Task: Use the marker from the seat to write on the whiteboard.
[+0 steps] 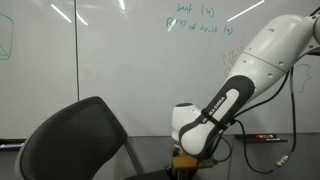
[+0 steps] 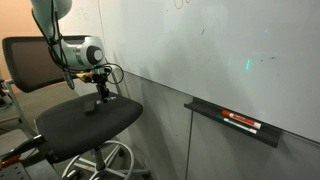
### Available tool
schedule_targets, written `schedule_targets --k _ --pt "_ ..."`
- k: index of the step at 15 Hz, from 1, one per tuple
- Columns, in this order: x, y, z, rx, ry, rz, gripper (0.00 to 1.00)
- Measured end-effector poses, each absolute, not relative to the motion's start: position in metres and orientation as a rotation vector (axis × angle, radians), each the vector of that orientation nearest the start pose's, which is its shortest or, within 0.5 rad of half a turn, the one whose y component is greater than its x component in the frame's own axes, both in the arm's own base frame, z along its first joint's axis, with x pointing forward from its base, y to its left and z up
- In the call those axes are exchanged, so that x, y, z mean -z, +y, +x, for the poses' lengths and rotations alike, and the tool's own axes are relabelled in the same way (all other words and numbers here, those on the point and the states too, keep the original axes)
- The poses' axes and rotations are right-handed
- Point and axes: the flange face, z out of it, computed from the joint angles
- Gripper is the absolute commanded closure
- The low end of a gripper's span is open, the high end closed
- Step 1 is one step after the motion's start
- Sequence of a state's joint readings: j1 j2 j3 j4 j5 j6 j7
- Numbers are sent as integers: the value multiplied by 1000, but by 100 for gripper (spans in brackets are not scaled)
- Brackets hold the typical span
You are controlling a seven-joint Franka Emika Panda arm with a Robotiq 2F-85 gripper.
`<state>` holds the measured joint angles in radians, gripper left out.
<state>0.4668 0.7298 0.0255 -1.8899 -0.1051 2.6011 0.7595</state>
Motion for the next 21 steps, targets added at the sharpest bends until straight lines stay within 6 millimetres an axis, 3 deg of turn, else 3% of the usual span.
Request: schedule_targets --k 5,13,18,21 --pt "-181 296 537 -34 236 -3138 93" --pt "-310 268 529 29 236 -3106 93" --pt "-369 246 530 124 229 -3090 94" --pt "-391 234 534 180 186 -3080 94"
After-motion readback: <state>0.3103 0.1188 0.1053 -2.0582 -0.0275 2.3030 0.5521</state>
